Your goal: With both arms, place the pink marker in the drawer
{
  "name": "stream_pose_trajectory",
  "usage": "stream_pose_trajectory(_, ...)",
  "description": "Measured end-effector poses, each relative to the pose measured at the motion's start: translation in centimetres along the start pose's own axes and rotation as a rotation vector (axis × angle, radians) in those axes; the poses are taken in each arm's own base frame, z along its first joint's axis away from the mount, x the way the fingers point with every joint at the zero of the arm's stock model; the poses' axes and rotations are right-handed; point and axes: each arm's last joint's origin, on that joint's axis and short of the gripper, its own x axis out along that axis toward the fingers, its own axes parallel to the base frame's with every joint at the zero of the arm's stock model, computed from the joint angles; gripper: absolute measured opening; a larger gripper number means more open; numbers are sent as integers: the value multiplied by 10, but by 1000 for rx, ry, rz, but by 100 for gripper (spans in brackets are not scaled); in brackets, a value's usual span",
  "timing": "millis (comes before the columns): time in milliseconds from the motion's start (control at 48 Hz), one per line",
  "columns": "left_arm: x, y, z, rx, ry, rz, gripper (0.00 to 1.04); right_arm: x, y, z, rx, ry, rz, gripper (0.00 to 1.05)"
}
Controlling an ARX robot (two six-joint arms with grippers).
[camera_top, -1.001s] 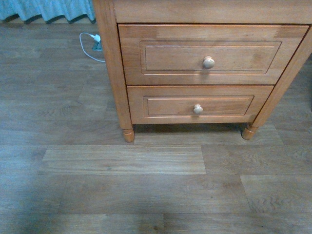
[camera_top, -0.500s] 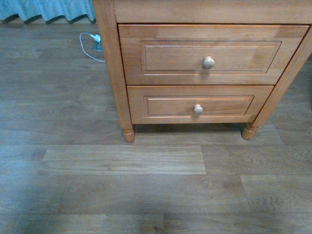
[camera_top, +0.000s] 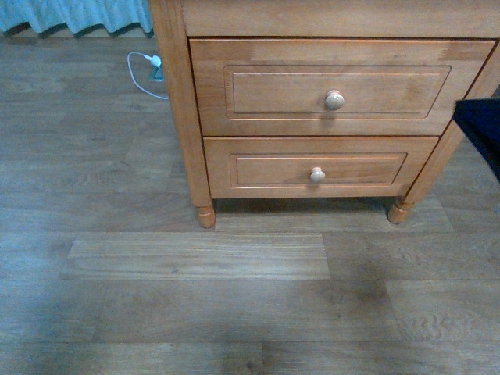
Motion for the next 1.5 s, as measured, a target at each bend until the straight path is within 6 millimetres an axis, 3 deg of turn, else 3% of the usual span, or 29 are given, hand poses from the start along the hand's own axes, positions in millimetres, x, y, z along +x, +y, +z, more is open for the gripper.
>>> stream_pose_trajectory(396,0,0,0,0,0,0,99,84,26,25,-22,29,-74,96)
stream_pose_trajectory(584,0,0,0,0,0,0,99,141,35,20,-27,93,-103,96)
stream_pose_trajectory(918,0,0,0,0,0,0,99,222,22,2,3,127,-188,96)
stream_pose_trajectory(1147,0,0,0,0,0,0,99,246,9,-16,1,161,-217,96)
stream_pose_trajectory(1501,0,0,0,0,0,0,99,263,7,-18,4,138,-216,96)
